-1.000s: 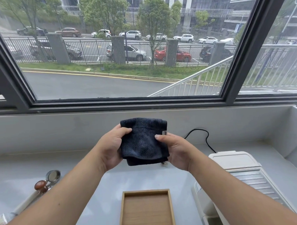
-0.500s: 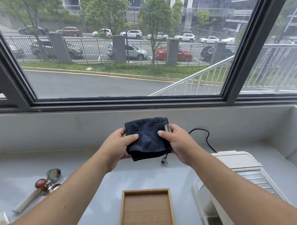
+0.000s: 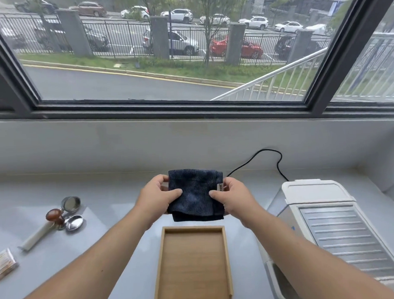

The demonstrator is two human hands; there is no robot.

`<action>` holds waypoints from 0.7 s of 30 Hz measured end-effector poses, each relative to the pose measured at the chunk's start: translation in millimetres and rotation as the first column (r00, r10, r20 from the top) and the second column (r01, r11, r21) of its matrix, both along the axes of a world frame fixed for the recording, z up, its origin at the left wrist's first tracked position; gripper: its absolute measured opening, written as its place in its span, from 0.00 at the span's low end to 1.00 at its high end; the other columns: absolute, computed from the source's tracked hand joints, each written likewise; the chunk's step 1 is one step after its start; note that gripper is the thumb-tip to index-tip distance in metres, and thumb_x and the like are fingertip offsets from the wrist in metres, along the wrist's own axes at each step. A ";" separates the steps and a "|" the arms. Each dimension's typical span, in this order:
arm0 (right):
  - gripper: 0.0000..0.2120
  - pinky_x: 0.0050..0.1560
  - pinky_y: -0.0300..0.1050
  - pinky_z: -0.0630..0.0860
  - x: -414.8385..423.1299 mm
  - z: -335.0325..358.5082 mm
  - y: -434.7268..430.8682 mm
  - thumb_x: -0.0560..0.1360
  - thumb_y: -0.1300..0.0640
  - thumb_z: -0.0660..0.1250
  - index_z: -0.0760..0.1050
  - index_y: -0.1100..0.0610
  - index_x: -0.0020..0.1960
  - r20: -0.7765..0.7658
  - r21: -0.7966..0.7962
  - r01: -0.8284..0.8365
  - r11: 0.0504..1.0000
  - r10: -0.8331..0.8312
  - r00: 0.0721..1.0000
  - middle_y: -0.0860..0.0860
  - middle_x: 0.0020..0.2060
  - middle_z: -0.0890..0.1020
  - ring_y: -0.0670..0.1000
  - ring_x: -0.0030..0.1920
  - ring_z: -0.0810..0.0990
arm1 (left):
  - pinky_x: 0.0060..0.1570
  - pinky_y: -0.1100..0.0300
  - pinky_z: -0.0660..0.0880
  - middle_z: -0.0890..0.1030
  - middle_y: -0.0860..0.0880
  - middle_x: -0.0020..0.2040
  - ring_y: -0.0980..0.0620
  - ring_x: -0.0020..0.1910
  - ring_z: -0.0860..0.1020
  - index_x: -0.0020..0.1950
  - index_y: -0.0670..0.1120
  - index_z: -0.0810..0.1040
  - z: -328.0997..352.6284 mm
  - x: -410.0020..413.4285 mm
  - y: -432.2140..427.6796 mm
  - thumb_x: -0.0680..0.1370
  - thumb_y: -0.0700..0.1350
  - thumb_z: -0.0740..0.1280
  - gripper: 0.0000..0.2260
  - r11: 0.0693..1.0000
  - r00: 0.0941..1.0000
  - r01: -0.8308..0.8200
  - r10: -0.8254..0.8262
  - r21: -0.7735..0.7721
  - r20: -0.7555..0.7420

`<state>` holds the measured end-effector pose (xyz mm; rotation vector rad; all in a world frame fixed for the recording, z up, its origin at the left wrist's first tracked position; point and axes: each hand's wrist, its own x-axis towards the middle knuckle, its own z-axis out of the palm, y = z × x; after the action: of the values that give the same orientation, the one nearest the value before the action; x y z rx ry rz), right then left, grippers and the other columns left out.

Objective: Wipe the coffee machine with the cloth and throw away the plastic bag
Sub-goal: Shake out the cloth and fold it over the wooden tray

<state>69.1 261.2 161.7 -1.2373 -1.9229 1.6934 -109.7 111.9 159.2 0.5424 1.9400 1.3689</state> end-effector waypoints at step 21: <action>0.08 0.51 0.60 0.84 21.5 -138.6 -33.6 0.74 0.55 0.74 0.76 0.52 0.49 0.334 0.000 -0.046 0.999 0.044 0.942 0.52 0.46 0.84 0.56 0.49 0.85 | 0.49 0.43 0.85 0.85 0.56 0.43 0.51 0.46 0.86 0.55 0.59 0.78 -141.5 33.8 -40.3 0.73 0.51 0.75 0.13 0.952 0.998 0.025 -0.040 -0.304 -0.043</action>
<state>90.6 227.6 23.2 -1.5741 -2.1577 1.5751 -75.9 71.6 17.7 0.4593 2.1200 1.0172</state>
